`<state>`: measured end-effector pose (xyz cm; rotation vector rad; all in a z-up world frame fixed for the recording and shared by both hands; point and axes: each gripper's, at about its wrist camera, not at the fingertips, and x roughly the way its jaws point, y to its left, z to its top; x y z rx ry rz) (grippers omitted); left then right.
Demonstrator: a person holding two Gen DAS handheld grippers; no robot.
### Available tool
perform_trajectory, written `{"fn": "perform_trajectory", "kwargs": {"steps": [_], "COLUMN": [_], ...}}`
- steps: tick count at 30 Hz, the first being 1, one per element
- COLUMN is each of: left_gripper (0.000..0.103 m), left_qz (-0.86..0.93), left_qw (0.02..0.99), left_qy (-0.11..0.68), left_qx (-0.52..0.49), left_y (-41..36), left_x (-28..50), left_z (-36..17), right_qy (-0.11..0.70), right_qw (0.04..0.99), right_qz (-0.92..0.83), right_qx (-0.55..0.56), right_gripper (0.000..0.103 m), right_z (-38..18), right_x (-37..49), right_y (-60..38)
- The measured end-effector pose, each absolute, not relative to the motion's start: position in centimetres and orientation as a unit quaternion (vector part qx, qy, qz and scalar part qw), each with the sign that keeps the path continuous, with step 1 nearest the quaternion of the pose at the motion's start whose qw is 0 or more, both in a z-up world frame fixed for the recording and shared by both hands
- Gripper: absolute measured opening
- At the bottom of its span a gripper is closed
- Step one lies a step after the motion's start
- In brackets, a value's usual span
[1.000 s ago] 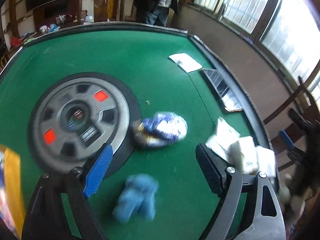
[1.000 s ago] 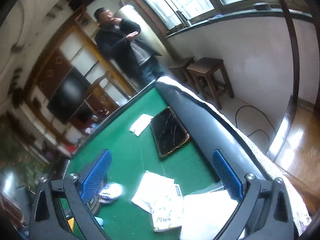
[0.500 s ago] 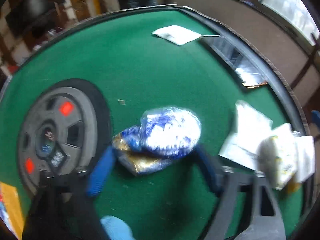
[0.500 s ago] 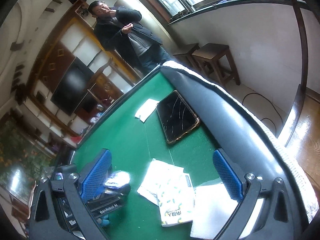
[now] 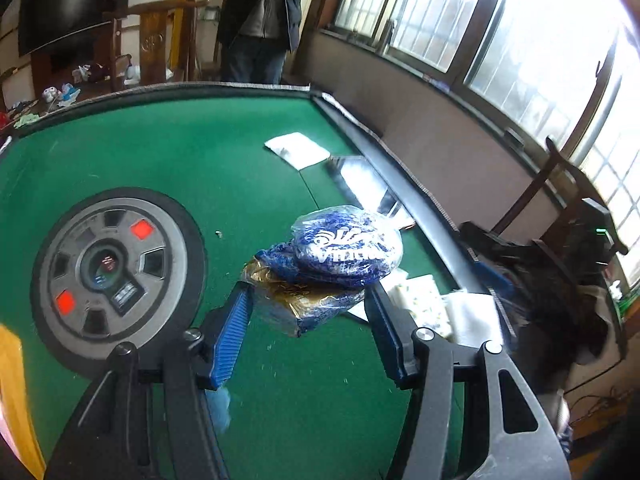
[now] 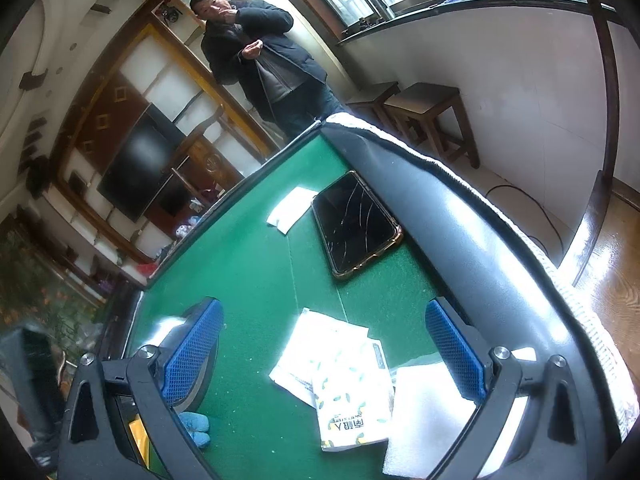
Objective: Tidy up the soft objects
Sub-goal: 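Carry the Vinda pack over the box with the left tool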
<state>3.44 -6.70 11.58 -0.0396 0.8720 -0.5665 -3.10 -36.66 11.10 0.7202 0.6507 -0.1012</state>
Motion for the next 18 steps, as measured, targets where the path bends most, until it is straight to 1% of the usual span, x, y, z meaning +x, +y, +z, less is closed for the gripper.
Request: {"fn": "perform_trajectory", "kwargs": {"steps": [5,12,18], "left_gripper": [0.057,0.057,0.057], "left_qz": [-0.252,-0.203,-0.157], "left_qw": [0.878,0.888,0.895], "left_qy": [0.405,0.403,0.398], "left_qx": [-0.042,-0.089,-0.131], "left_y": [-2.7,4.1,11.0], "left_x": [1.4,-1.1,-4.3], "left_z": [12.9,12.6,12.4], "right_qy": [0.312,0.318,0.304], "right_qw": [0.890,0.899,0.924], "right_qz": [-0.039,-0.024,-0.025], "right_qx": [0.331,0.300,0.232], "right_gripper": [0.100,0.100,0.100], "right_z": [11.6,11.7,12.5], "right_x": [-3.1,-2.8,-3.1], "right_y": [-35.5,-33.4,-30.7]}}
